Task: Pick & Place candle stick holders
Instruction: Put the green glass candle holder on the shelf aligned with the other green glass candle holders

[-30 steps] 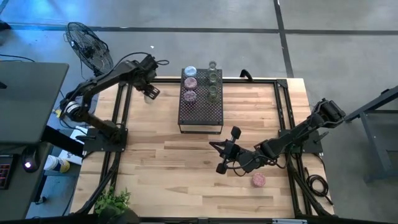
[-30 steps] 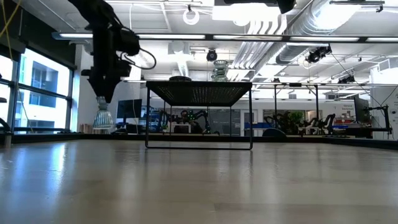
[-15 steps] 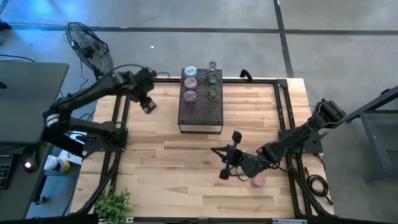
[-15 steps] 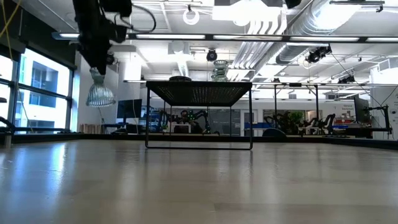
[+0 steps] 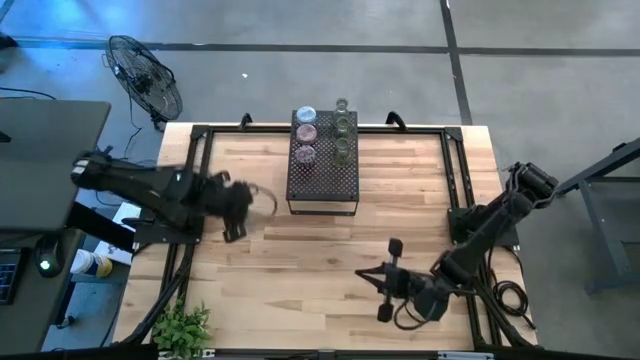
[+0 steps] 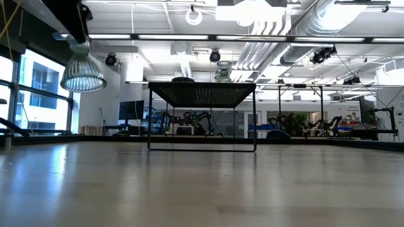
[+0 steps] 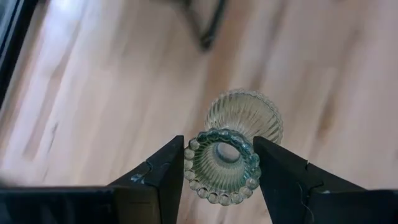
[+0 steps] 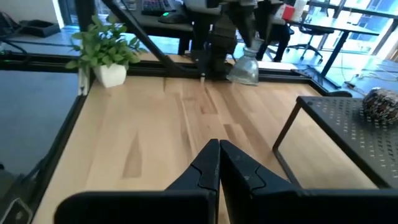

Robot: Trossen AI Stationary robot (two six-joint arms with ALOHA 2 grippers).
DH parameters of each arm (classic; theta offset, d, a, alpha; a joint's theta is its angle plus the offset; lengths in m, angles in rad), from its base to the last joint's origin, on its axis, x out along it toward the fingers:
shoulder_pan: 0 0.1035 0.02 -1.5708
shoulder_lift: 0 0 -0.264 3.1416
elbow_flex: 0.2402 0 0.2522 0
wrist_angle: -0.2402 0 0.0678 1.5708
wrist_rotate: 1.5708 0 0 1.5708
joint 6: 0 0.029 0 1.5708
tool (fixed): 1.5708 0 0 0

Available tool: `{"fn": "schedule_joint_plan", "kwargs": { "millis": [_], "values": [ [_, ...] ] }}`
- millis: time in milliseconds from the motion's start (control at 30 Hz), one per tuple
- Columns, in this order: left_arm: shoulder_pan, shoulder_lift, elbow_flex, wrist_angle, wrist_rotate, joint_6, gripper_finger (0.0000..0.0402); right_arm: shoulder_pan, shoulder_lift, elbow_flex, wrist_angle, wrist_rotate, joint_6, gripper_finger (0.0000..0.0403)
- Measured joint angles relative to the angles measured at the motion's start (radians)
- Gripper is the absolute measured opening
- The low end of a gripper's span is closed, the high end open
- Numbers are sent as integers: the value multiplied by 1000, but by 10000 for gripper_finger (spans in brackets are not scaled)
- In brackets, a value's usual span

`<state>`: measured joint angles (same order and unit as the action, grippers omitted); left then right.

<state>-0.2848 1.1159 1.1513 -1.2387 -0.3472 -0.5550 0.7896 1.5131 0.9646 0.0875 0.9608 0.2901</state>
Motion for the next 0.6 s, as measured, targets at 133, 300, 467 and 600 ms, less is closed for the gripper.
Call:
{"fn": "schedule_joint_plan", "kwargs": {
  "millis": [133,300,467,600],
  "values": [
    [-184,45,-1,106,-69,-50,168,6,0,0,-1,0,8,0],
    [-291,171,-1,334,-95,-8,168,1,0,0,-3,1,0,0],
    [-246,317,1,536,-91,113,168,-4,0,0,-5,0,-1,0],
    [-148,419,45,620,-44,205,168,-4,0,0,-5,-2,-2,0]
  ]
}}
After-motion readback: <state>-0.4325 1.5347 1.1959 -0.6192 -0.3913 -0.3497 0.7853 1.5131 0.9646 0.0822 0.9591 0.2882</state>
